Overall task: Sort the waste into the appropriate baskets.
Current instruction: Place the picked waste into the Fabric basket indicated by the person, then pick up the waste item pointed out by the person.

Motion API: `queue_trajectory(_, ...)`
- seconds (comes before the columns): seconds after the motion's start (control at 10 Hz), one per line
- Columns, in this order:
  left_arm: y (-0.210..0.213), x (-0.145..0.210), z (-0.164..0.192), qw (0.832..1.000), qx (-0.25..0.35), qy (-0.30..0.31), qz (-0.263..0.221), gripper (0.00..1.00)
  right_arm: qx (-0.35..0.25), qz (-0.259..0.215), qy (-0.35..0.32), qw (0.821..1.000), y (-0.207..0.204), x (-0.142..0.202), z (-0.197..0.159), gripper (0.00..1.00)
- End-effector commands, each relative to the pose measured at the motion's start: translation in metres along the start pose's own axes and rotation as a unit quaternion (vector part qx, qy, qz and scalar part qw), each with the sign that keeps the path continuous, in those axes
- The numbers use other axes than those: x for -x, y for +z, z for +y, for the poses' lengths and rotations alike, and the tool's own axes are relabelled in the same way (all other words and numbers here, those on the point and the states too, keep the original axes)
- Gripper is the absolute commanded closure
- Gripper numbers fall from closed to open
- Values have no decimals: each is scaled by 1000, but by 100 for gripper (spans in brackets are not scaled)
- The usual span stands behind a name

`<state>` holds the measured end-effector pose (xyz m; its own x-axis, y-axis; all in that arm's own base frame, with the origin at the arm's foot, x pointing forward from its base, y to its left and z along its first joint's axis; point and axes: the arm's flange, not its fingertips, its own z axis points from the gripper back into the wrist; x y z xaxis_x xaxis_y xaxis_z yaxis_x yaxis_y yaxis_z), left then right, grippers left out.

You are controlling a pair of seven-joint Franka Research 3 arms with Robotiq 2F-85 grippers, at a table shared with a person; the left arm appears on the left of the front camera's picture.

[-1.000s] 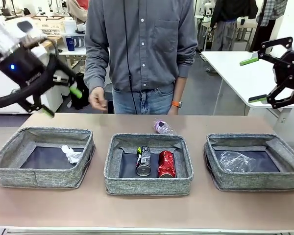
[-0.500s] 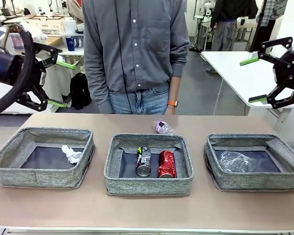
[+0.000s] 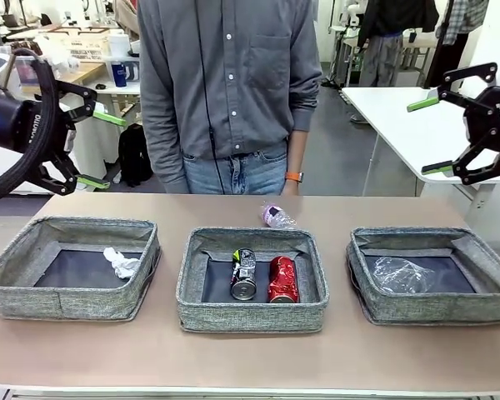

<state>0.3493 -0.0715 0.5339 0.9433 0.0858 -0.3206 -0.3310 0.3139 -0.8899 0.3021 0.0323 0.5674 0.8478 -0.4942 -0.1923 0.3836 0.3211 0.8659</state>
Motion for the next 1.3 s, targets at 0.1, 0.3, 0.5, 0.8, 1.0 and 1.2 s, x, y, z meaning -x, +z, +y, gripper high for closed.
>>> queue_trajectory(0.1, -1, 1, -5, 1000, 14, 5, 4, 0, -5, 2, -1, 1000, 0, 0, 1, 0)
queue_trajectory(0.3, -1, 1, -5, 1000, 14, 5, 4, 0, -5, 2, -1, 1000, 0, 0, 1, 0)
queue_trajectory(0.5, -1, 1, -5, 1000, 14, 5, 4, 0, -5, 2, -1, 1000, 0, 0, 1, 0)
queue_trajectory(0.8, -1, 1, -5, 1000, 14, 5, 4, 0, -5, 2, -1, 1000, 0, 0, 1, 0)
queue_trajectory(1.0, -1, 1, -5, 1000, 14, 5, 4, 0, -5, 2, -1, 1000, 0, 0, 1, 0)
queue_trajectory(1.2, -1, 1, -5, 1000, 14, 5, 4, 0, -5, 2, -1, 1000, 0, 0, 1, 0)
